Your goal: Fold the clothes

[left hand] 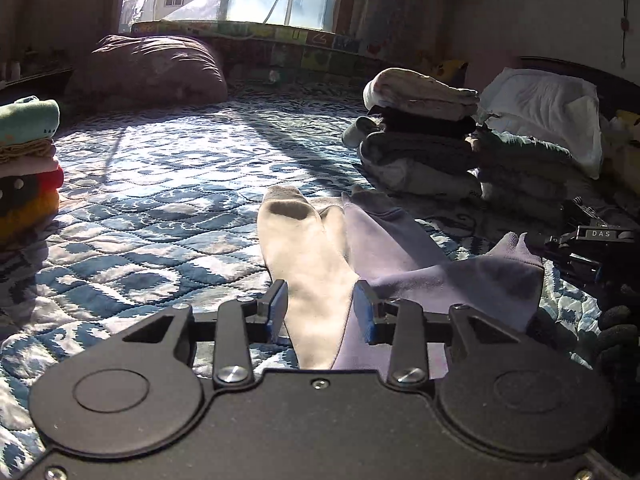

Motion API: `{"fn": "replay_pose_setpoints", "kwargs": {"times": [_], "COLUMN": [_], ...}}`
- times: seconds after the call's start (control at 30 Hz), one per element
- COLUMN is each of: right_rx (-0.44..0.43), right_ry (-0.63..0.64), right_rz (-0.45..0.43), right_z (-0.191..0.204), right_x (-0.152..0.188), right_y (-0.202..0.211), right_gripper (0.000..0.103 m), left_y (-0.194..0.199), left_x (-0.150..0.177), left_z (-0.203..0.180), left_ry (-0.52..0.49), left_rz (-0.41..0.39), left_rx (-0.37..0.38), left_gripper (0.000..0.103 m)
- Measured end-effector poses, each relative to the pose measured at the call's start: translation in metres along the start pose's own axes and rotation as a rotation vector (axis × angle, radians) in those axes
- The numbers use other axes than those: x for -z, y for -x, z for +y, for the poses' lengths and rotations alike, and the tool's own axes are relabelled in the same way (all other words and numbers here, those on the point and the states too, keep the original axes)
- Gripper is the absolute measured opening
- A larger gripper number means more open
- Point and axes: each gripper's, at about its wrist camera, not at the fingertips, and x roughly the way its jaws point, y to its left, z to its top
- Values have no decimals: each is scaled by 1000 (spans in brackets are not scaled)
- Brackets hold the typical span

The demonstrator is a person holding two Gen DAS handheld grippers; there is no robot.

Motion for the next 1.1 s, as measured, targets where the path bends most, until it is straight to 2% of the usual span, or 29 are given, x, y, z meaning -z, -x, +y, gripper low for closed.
{"fn": "replay_pose_setpoints", "kwargs": {"times": [0.17,0.2,0.3,0.33,0.4,0.43,0.5,0.57,0.63,0.73,0.77,0.83,0.87,0.9,0.97,1.0,1.1], "right_rx": [41,49,72,85,107,116,138,150,157,168,172,174,175,174,176,178,189], "right_ry": [37,45,74,91,128,146,188,209,227,257,263,270,273,278,282,284,297], "right_rz": [-30,-37,-33,-25,-6,1,18,28,36,46,48,53,56,59,65,68,76], "right_z": [32,39,58,65,80,85,98,109,117,130,133,140,143,146,152,155,165], "right_x": [1,0,-4,-5,-7,-8,-10,-12,-14,-15,-15,-17,-18,-19,-22,-24,-29], "right_y": [12,13,12,10,6,3,-3,-8,-13,-20,-22,-26,-27,-29,-33,-36,-45], "right_gripper": [6,6,6,6,6,6,6,6,6,6,6,6,6,6,6,6,6], "left_y": [13,12,12,7,-13,-17,-10,2,-1,-35,-42,-39,-32,-25,-13,-9,4], "left_x": [23,26,35,39,51,54,46,39,37,43,46,40,36,33,30,30,34], "left_z": [24,22,10,2,-5,-7,-11,-7,-3,-3,0,3,4,3,-2,-5,-16], "left_ry": [11,4,-41,-55,-49,-53,-55,-27,12,12,40,77,77,49,-29,-70,-197], "left_rz": [16,24,45,77,192,202,183,97,45,154,173,187,164,138,104,102,86], "left_rx": [66,91,181,199,197,194,221,254,243,175,172,188,199,210,241,280,347], "left_gripper": [22,19,19,19,19,19,19,19,21,21,21,21,22,23,35,45,48]}}
